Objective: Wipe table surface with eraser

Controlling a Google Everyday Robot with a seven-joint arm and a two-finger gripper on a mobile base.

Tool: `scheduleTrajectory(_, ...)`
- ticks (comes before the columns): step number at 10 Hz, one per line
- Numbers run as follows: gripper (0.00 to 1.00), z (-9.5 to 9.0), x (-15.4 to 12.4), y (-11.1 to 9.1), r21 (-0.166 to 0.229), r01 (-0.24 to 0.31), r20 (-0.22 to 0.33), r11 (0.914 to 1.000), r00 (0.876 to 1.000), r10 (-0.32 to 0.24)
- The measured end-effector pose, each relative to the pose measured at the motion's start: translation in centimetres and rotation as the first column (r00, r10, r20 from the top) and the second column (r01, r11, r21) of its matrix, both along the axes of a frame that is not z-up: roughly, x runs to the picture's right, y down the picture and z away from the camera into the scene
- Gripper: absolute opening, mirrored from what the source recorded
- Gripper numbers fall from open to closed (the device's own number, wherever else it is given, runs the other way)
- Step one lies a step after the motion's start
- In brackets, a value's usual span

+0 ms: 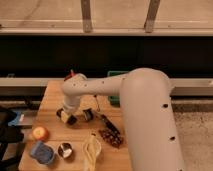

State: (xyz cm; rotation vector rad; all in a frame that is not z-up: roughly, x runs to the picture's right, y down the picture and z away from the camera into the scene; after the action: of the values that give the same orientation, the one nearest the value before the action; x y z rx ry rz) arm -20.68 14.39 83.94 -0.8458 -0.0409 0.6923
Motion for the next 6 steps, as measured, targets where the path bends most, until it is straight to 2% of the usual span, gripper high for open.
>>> scheduleTrajectory(3,0.0,1.3,-3.6,-3.1,0.032,0.038,0.032,0.9988,0.999,-0.039)
scheduleTrajectory(5,0.0,1.3,-5.6,-3.4,0.048,0.072,0.066,0.9962,0.995,-0.075)
scheduleTrajectory(6,0.0,0.7,-6.8,-2.6,0.051,0.09,0.09,0.9946,0.991,-0.094)
